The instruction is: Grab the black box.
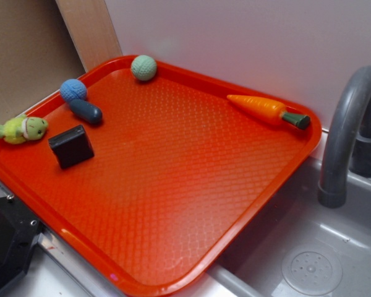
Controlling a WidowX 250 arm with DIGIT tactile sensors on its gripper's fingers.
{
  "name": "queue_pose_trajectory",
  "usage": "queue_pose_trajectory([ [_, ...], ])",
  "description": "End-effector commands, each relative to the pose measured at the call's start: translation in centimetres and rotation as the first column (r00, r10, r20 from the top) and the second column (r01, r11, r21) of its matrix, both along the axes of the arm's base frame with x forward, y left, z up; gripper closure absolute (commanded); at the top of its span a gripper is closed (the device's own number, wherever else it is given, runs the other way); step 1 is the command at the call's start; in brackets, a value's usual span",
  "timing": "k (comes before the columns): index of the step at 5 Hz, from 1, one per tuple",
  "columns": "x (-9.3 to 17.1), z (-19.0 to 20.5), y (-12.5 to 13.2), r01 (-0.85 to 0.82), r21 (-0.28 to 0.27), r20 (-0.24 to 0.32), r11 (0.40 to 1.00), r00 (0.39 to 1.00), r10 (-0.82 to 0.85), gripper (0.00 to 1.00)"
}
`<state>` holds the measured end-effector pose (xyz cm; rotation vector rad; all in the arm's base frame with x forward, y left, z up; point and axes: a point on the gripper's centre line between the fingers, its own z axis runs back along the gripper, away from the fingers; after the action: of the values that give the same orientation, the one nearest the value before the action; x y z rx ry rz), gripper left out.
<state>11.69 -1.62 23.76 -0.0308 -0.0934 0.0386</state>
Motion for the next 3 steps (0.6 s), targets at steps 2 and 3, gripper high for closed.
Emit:
queue_pose_trajectory([
  [2, 2.6, -2.9, 1.2, 0.171, 0.103, 0.012, 0.98, 0.985, -0.173, 0.0],
  [3, 3.5, -4.4, 1.9, 0.202, 0.138, 0.013, 0.97, 0.978, -0.206, 0.0],
])
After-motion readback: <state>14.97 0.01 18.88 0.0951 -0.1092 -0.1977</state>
